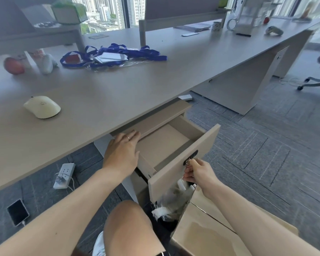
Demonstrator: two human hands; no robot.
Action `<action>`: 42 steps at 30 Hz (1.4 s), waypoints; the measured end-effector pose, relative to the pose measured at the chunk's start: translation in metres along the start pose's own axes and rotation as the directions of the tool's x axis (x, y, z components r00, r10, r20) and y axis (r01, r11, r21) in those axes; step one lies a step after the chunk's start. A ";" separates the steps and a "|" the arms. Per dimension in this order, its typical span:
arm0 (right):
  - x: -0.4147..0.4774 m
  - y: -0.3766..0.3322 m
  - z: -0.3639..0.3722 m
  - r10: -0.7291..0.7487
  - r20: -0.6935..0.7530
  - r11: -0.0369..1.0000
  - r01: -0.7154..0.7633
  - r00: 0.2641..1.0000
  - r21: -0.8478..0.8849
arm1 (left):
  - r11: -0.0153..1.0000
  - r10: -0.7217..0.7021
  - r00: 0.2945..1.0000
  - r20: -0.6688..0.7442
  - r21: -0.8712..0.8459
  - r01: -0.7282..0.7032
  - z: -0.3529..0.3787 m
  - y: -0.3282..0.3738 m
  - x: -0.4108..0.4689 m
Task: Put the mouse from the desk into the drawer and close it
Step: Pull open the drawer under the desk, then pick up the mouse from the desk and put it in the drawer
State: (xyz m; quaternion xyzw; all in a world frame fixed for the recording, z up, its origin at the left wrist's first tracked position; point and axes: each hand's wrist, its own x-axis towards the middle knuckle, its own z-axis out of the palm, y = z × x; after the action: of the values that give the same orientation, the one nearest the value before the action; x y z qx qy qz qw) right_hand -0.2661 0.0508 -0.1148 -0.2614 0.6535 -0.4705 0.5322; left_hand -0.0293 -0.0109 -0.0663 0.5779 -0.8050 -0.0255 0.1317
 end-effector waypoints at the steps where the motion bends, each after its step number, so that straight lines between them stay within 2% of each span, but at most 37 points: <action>1: -0.004 0.001 -0.004 -0.003 -0.005 1.000 0.003 1.000 0.002 | 1.000 -0.005 1.000 0.010 0.014 0.005 0.000 0.002 -0.001; 7: -0.021 0.008 -0.021 -0.004 -0.026 1.000 0.004 1.000 0.006 | 0.998 -0.035 0.996 0.076 0.061 0.031 -0.002 0.012 -0.011; 29: -0.028 0.021 -0.038 -0.027 -0.048 1.000 0.026 0.998 -0.008 | 0.993 -0.037 0.999 0.035 0.113 0.033 0.002 0.017 -0.018; 39: -0.029 0.020 -0.037 -0.033 -0.062 0.999 0.031 0.998 -0.039 | 0.994 -0.043 0.997 0.065 0.106 0.036 0.002 0.019 -0.020; 42: -0.033 0.019 -0.038 -0.012 -0.072 0.997 0.006 0.997 -0.079 | 0.989 -0.036 0.992 0.117 0.148 0.019 -0.003 0.019 -0.019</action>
State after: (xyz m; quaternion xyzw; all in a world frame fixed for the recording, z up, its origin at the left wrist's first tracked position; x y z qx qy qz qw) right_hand -0.2897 0.0990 -0.1173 -0.2681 0.6890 -0.4560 0.4954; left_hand -0.0409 0.0139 -0.0632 0.5946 -0.8030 -0.0026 0.0399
